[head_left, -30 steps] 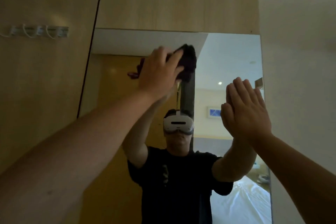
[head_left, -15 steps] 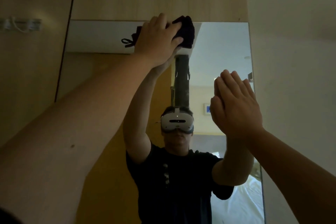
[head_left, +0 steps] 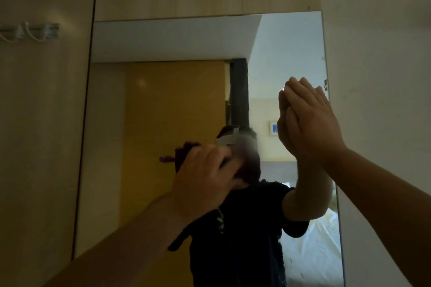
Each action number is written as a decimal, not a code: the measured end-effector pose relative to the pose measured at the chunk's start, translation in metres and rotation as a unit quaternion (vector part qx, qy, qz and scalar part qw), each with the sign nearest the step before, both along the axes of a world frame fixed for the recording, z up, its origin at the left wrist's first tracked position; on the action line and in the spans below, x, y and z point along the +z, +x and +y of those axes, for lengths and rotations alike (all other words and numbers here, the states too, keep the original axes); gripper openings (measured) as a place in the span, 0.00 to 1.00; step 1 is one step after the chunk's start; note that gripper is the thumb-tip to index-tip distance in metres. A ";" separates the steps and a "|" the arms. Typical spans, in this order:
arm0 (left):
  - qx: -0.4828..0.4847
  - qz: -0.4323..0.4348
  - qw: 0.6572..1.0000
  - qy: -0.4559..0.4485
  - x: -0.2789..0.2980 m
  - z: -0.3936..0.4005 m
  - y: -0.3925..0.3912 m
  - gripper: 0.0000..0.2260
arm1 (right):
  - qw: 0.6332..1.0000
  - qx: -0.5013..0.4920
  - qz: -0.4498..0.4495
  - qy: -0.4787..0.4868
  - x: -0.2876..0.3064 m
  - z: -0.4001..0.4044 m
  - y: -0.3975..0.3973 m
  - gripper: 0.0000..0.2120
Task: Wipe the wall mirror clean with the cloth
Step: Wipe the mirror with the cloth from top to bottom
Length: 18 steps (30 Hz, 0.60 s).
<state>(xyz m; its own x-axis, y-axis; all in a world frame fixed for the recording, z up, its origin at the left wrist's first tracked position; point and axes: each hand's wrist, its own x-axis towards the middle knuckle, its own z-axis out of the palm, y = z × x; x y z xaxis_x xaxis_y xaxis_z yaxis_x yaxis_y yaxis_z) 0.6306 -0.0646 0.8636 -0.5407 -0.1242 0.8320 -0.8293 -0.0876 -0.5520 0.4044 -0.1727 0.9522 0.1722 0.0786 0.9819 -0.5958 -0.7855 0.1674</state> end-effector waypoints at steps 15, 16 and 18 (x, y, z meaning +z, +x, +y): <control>-0.101 0.054 0.993 -0.037 0.037 -0.001 -0.021 0.16 | 0.997 -0.076 0.023 0.021 -0.025 -0.032 -0.030 0.25; -0.098 0.067 0.991 -0.065 0.070 -0.002 -0.031 0.16 | 0.997 -0.075 0.023 0.020 -0.025 -0.034 -0.029 0.25; -0.095 0.086 0.987 -0.100 0.136 -0.005 -0.052 0.17 | 0.997 -0.071 0.022 0.012 -0.026 -0.037 -0.031 0.25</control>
